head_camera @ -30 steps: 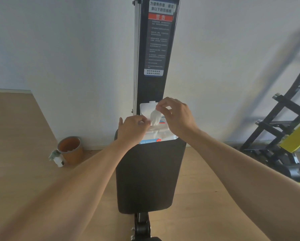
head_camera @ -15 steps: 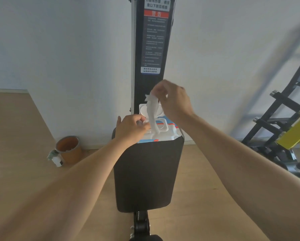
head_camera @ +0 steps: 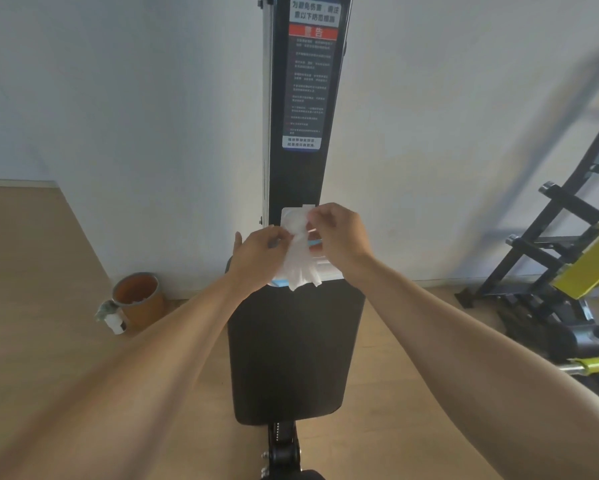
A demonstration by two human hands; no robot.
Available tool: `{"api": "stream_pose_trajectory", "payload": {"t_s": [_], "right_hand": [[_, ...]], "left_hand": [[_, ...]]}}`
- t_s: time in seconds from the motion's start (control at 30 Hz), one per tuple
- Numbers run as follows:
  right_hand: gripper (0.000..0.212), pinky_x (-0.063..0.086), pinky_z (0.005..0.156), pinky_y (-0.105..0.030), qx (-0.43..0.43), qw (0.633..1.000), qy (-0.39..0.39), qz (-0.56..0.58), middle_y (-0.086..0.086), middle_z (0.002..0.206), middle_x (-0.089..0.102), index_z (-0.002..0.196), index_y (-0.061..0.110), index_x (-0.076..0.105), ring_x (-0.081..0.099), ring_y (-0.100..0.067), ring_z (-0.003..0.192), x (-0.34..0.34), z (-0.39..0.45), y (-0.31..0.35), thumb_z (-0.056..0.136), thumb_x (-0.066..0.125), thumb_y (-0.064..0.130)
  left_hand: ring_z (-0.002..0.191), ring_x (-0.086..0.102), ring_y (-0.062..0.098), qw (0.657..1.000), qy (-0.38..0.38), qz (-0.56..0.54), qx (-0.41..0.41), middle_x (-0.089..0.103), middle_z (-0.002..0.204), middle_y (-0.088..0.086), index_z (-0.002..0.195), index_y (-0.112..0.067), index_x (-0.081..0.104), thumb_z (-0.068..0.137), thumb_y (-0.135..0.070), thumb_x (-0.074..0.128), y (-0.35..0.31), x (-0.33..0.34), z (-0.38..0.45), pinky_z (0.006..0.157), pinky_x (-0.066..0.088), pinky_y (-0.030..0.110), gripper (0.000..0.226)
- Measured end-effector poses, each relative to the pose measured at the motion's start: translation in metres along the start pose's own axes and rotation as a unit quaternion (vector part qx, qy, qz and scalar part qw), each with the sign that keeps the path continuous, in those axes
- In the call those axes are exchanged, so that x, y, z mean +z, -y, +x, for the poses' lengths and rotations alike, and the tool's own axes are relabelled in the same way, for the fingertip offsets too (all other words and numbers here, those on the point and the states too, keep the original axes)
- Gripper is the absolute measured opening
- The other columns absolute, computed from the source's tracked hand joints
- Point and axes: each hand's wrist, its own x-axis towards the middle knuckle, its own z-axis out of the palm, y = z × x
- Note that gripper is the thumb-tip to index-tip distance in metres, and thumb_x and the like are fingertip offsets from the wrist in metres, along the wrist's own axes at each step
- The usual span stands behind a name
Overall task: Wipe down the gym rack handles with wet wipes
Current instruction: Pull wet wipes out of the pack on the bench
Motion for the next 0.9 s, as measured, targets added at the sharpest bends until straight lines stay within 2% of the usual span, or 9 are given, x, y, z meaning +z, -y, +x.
{"api": "stream_pose_trajectory", "payload": {"t_s": [0.17, 0.37, 0.5, 0.57, 0.63, 0.7, 0.77, 0.83, 0.9], "right_hand": [[0.018, 0.061, 0.059, -0.032, 0.021, 0.975, -0.137, 0.171, -0.006, 0.089, 0.071, 0.102, 0.011, 0.062, 0.070, -0.022, 0.078, -0.014, 0.006, 0.007, 0.102, 0.045, 0.018], [0.018, 0.056, 0.088, -0.037, -0.046, 0.922, -0.322, 0.212, 0.010, 0.090, 0.069, 0.089, 0.029, 0.047, 0.066, -0.014, 0.091, -0.044, 0.019, 0.024, 0.104, 0.040, 0.022], [0.012, 0.052, 0.064, -0.036, -0.087, 0.896, -0.357, 0.250, 0.005, 0.074, 0.051, 0.089, 0.023, 0.046, 0.050, -0.014, 0.061, -0.057, 0.019, 0.035, 0.100, 0.040, 0.021], [0.014, 0.041, 0.059, -0.029, -0.127, 0.940, -0.303, 0.091, 0.008, 0.069, 0.050, 0.087, 0.020, 0.053, 0.043, -0.009, 0.059, -0.059, 0.013, 0.037, 0.094, 0.051, 0.033], [0.033, 0.040, 0.056, -0.024, -0.126, 0.978, -0.092, -0.138, 0.011, 0.070, 0.057, 0.084, 0.024, 0.065, 0.048, -0.007, 0.059, -0.056, 0.003, 0.032, 0.077, 0.068, 0.057], [0.047, 0.042, 0.063, -0.026, -0.090, 0.917, 0.097, -0.376, 0.015, 0.085, 0.063, 0.096, 0.036, 0.070, 0.057, -0.007, 0.073, -0.045, -0.010, 0.020, 0.065, 0.072, 0.071], [0.042, 0.042, 0.071, -0.029, -0.093, 0.865, 0.140, -0.473, 0.015, 0.103, 0.064, 0.107, 0.044, 0.069, 0.060, -0.013, 0.094, -0.037, -0.013, 0.005, 0.072, 0.071, 0.067], [0.023, 0.044, 0.076, -0.031, -0.114, 0.874, 0.131, -0.454, 0.013, 0.114, 0.064, 0.109, 0.044, 0.070, 0.060, -0.018, 0.105, -0.035, -0.011, 0.003, 0.088, 0.063, 0.049], [0.023, 0.046, 0.079, -0.032, -0.164, 0.859, 0.118, -0.471, 0.013, 0.118, 0.063, 0.110, 0.044, 0.071, 0.060, -0.019, 0.106, -0.034, -0.007, 0.004, 0.099, 0.054, 0.033]], "left_hand": [[0.094, 0.057, 0.016, 1.000, 0.002, 0.018, 0.006, 0.062, 0.088, -0.009, 0.088, -0.031, 0.057, 0.104, -0.024, 0.037, 0.006, 0.006, 0.005, 0.126, 0.002, 0.053, 0.026], [0.092, 0.059, 0.014, 1.000, 0.007, 0.023, 0.015, 0.064, 0.090, -0.009, 0.089, -0.032, 0.056, 0.103, -0.035, 0.039, 0.010, 0.008, 0.007, 0.125, 0.009, 0.054, 0.023], [0.089, 0.054, 0.015, 0.999, -0.003, 0.037, 0.012, 0.061, 0.091, -0.010, 0.092, -0.033, 0.057, 0.103, -0.040, 0.044, 0.009, 0.010, 0.008, 0.124, 0.014, 0.052, 0.019], [0.089, 0.054, 0.014, 0.999, -0.002, 0.040, 0.016, 0.060, 0.093, -0.011, 0.093, -0.034, 0.056, 0.103, -0.041, 0.044, 0.010, 0.010, 0.008, 0.123, 0.017, 0.052, 0.017], [0.090, 0.056, 0.015, 0.999, 0.000, 0.038, 0.017, 0.061, 0.093, -0.010, 0.090, -0.035, 0.053, 0.103, -0.040, 0.044, 0.010, 0.009, 0.007, 0.123, 0.017, 0.052, 0.017], [0.089, 0.060, 0.014, 0.999, -0.004, 0.032, 0.019, 0.063, 0.090, -0.009, 0.083, -0.035, 0.052, 0.101, -0.039, 0.044, 0.008, 0.009, 0.006, 0.123, 0.018, 0.051, 0.021], [0.085, 0.056, 0.005, 1.000, 0.000, 0.011, 0.016, 0.064, 0.090, -0.012, 0.083, -0.036, 0.053, 0.096, -0.041, 0.044, 0.009, 0.007, 0.004, 0.120, 0.023, 0.050, 0.017], [0.092, 0.056, 0.004, 0.999, 0.018, -0.030, 0.011, 0.063, 0.094, -0.023, 0.094, -0.039, 0.051, 0.090, -0.040, 0.048, 0.011, 0.005, 0.004, 0.116, 0.032, 0.050, 0.004], [0.105, 0.061, 0.015, 0.997, 0.028, -0.070, 0.004, 0.061, 0.100, -0.028, 0.100, -0.044, 0.041, 0.082, -0.039, 0.055, 0.014, 0.002, 0.003, 0.109, 0.042, 0.054, 0.023]]}}
